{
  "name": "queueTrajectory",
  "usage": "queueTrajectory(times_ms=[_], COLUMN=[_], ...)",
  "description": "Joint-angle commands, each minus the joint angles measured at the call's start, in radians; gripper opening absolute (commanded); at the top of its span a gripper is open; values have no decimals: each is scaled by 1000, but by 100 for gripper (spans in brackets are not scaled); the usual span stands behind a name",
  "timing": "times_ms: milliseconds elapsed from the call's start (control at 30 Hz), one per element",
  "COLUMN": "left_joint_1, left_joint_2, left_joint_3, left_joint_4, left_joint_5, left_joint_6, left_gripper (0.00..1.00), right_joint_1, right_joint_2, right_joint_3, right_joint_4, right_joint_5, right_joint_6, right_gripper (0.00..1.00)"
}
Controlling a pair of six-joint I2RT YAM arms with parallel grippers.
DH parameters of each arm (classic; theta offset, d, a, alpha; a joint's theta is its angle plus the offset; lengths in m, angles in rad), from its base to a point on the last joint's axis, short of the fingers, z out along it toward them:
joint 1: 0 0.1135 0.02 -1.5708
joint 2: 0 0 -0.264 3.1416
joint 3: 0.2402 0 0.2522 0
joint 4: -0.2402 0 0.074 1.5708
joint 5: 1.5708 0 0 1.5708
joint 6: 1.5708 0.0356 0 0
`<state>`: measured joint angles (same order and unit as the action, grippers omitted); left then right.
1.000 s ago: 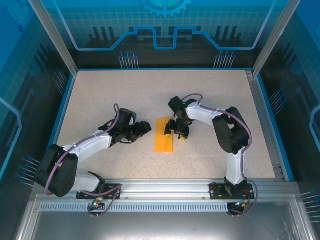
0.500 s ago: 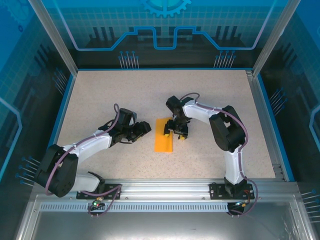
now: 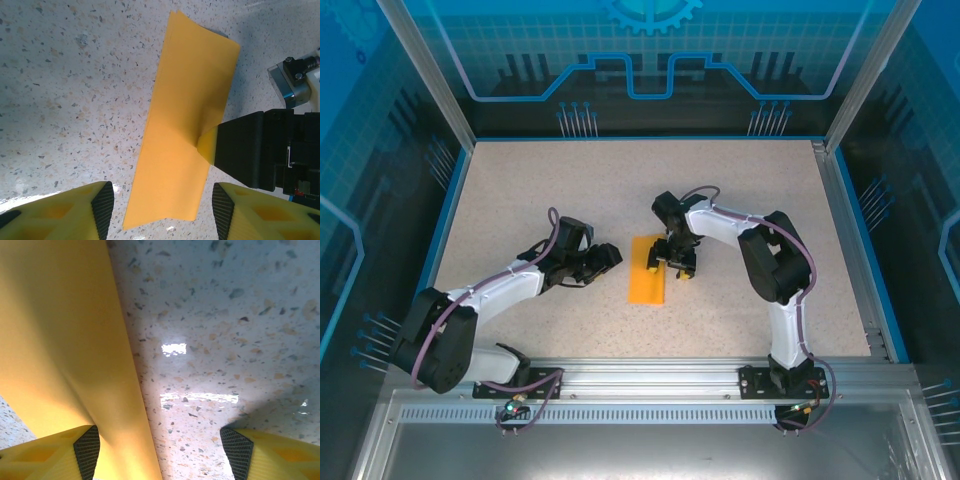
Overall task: Fold a paper plane with a square sheet of paper (pick it up from the middle)
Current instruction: Hold the square sheet of paper at the center of the table.
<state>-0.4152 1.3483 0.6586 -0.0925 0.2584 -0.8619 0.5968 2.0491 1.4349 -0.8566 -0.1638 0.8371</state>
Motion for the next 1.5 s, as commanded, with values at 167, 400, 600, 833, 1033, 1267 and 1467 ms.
queueTrajectory(times_ms=[167,400,600,833,1033,1267,1467], left_joint_1=[7,7,4,-46,-81,-105,-111], left_joint_2=[7,15,48,162,287,394,435], left_joint_3=[18,30,42,127,200,237,250], left_joint_4=[5,13,49,58,47,50,11], left_joint_5=[23,45,89,109,83,51,19], left_joint_6=[12,19,22,25,33,26,36], left_gripper=[57,56,46,18,4,0,0], right_joint_1=[1,1,-1,-1,-3,-3,-3], right_joint_2=[90,112,113,125,125,121,121], right_joint_3=[-10,-6,-19,-34,-48,-52,-58], right_joint_4=[5,-1,2,11,18,19,24], right_joint_5=[69,77,85,80,82,83,81], right_joint_6=[-35,-35,-29,-27,-28,-27,-26], right_gripper=[72,72,72,72,72,72,72])
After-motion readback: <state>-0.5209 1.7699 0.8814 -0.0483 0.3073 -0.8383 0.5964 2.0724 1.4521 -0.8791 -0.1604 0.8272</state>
